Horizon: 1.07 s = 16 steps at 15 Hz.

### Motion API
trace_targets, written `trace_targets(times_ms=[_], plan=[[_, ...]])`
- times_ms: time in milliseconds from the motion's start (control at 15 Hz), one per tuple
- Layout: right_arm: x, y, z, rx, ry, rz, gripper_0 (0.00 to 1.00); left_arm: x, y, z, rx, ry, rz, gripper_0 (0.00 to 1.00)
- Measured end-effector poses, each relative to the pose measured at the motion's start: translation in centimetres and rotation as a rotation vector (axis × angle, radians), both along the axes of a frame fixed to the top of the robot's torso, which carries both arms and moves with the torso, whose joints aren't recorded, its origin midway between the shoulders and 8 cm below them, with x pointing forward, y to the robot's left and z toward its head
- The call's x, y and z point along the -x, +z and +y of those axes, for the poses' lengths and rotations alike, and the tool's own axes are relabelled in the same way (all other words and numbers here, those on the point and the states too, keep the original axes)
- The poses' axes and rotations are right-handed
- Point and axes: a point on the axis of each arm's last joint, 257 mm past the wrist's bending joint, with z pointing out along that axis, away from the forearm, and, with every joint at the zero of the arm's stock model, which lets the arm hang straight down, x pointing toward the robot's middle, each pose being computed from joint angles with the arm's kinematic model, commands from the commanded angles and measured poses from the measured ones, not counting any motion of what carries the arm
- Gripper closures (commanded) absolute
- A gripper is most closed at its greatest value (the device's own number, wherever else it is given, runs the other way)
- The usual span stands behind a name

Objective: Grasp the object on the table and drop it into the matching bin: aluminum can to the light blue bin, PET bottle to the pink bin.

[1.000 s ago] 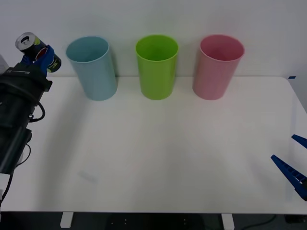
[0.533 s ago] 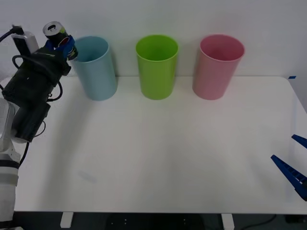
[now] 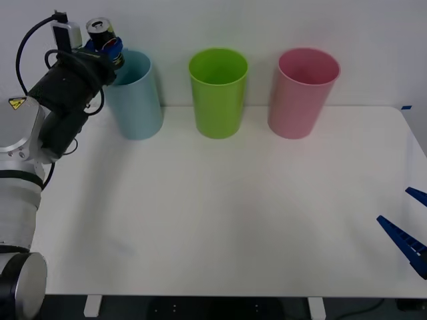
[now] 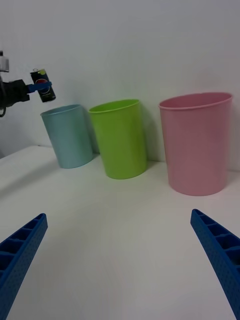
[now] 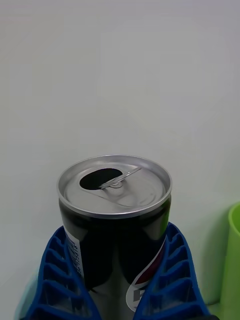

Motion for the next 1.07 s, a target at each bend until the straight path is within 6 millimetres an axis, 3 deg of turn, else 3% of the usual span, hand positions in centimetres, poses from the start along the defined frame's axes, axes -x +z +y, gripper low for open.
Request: trace_targets(times_ms=[400, 800, 867, 1000, 1067], plan=[[0.0, 0.0, 0.0, 0.0, 0.0, 0.0, 0.0, -3.5, 0.1, -0.3, -0.037, 0.035, 0.058, 1.0], [0.0, 0.0, 0.0, 0.0, 0.0, 0.0, 0.0, -3.9, 0.2, 0.1, -0.041, 0.054, 0.063, 1.0], [0.0, 0.0, 0.0, 0.0, 0.0, 0.0, 0.0, -3.9, 0.2, 0.1, -0.04, 0.054, 0.062, 0.93], [0.0, 0.0, 0.0, 0.0, 0.0, 0.0, 0.0, -3.9, 0.2, 0.2, -0.036, 0.054, 0.063, 0.0], [0.0, 0.0, 0.0, 0.0, 0.0, 0.0, 0.0, -3.9, 0.2, 0.2, -0.032, 0.054, 0.062, 0.0]])
